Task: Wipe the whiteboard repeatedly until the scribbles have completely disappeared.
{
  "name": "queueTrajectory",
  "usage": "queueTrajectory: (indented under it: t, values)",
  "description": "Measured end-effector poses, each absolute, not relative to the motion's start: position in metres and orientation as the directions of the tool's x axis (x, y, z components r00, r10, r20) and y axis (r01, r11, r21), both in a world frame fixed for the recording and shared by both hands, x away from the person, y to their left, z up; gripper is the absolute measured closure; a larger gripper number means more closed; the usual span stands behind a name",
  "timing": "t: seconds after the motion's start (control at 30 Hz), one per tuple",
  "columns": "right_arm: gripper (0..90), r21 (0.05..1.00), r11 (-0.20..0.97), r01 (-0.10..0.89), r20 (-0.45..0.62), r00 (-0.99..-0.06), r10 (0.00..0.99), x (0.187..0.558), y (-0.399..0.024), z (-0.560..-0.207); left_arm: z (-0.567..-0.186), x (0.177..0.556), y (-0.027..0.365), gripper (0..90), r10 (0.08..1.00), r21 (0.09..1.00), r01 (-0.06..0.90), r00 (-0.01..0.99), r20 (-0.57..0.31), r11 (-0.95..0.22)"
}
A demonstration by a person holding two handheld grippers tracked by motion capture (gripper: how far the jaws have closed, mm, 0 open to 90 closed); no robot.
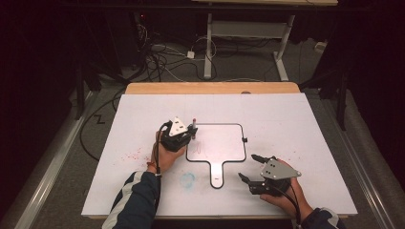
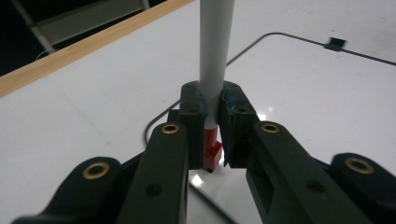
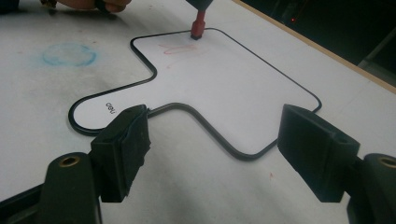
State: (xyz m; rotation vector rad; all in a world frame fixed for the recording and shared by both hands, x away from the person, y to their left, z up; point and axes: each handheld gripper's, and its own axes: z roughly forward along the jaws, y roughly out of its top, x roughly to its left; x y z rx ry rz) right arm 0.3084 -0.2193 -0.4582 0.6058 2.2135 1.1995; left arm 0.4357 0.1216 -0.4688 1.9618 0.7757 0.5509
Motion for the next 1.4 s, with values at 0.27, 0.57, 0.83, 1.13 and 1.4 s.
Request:
queueTrajectory:
  t: [0.27,0.57,0.83,1.13,1.4]
  values:
    - [26.0,0.861,0.488,0.144,-0.219,-0.761,0.611,0.311,-0.22,-0.458,-0.469,0.433,0.11,78.7,0.69,0.887,0.3,0.724,0.028,-0.351]
    - [26.1,0.855,0.497,0.145,-0.22,-0.768,0.602,0.31,-0.22,-0.46,-0.468,0.429,0.075,78.7,0.626,0.882,0.251,0.778,0.061,-0.398]
    - [26.1,0.852,0.504,0.142,-0.228,-0.765,0.602,0.309,-0.219,-0.46,-0.466,0.432,0.086,78.7,0.656,0.874,0.26,0.75,0.085,-0.411]
    - [26.2,0.85,0.506,0.145,-0.228,-0.765,0.602,0.31,-0.219,-0.46,-0.467,0.432,0.099,78.7,0.67,0.877,0.293,0.741,0.042,-0.38]
    - [26.5,0.851,0.505,0.141,-0.23,-0.766,0.6,0.309,-0.218,-0.459,-0.468,0.416,0.094,78.7,0.621,0.88,0.275,0.783,0.029,-0.388]
